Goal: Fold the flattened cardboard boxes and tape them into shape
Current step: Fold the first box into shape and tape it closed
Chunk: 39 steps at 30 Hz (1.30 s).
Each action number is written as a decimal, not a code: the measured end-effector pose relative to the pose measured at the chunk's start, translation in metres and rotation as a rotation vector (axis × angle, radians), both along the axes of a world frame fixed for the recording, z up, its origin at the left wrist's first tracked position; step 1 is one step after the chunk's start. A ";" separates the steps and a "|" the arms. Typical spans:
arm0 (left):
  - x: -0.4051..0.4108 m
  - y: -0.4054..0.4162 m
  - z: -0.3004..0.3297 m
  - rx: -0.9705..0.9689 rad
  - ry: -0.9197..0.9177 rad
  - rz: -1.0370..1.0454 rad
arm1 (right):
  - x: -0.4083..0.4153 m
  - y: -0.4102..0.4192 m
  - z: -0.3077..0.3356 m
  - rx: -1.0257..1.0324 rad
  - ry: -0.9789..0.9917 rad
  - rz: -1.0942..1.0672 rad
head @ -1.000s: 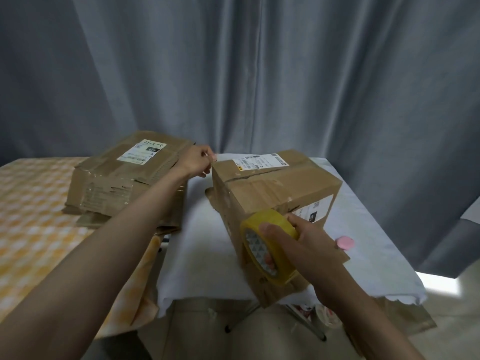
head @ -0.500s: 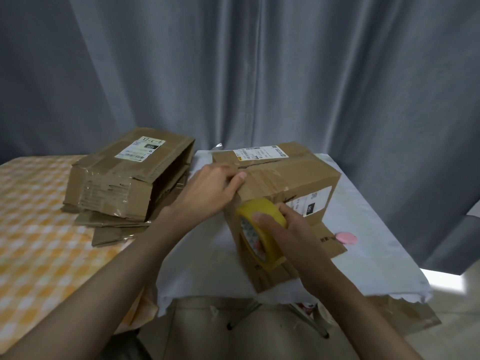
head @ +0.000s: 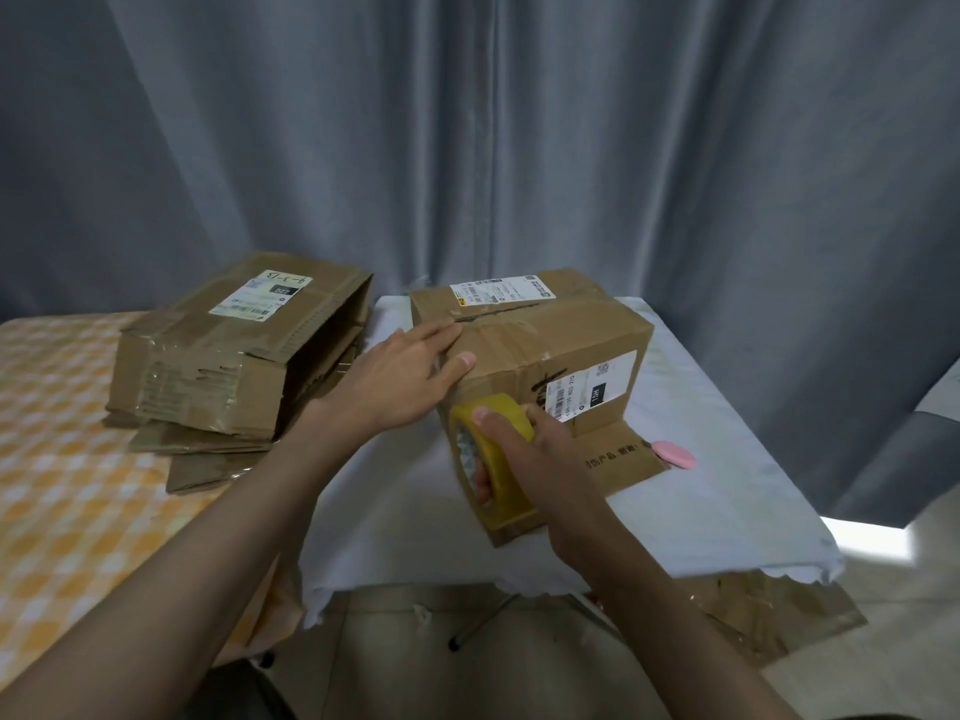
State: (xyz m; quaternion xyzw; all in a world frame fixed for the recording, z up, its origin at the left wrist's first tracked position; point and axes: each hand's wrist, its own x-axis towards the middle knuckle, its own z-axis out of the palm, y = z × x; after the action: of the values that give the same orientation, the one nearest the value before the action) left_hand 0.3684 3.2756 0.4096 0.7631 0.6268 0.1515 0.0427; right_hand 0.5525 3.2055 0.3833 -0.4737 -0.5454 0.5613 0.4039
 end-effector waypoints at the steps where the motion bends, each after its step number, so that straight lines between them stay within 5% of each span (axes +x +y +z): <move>1: 0.000 -0.001 -0.001 -0.015 -0.004 0.003 | 0.001 0.001 -0.002 -0.008 0.010 0.015; 6: 0.002 -0.005 -0.007 -0.056 -0.027 -0.015 | 0.016 0.008 -0.019 0.013 -0.044 0.047; 9: 0.003 -0.004 -0.010 -0.056 -0.037 -0.022 | 0.048 0.029 -0.035 0.087 0.001 -0.226; 12: 0.003 -0.005 -0.011 -0.043 -0.049 -0.032 | 0.106 0.057 -0.061 0.290 -0.440 -0.595; 15: 0.005 -0.005 -0.012 -0.033 -0.089 -0.037 | 0.153 0.072 -0.093 0.254 -0.919 -0.533; 17: 0.007 -0.006 -0.014 -0.017 -0.135 -0.032 | 0.167 0.076 -0.107 0.282 -1.054 -0.444; 24: 0.011 -0.009 -0.020 0.055 -0.414 0.019 | 0.169 0.081 -0.102 0.324 -0.885 -0.563; 28: 0.007 -0.007 -0.018 0.066 -0.404 0.017 | 0.141 0.066 -0.069 0.520 -0.458 -0.664; 32: 0.007 -0.004 -0.013 0.084 -0.484 0.015 | 0.084 0.052 -0.012 0.719 -0.247 -0.237; 39: 0.010 -0.021 -0.013 0.190 -0.535 0.110 | 0.043 0.071 0.010 0.909 -0.448 0.070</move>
State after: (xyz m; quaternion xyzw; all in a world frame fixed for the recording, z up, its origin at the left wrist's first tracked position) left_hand 0.3782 3.2542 0.3962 0.6616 0.6167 0.4075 0.1263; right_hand 0.5956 3.2762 0.3934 -0.3405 -0.8232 0.1650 0.4233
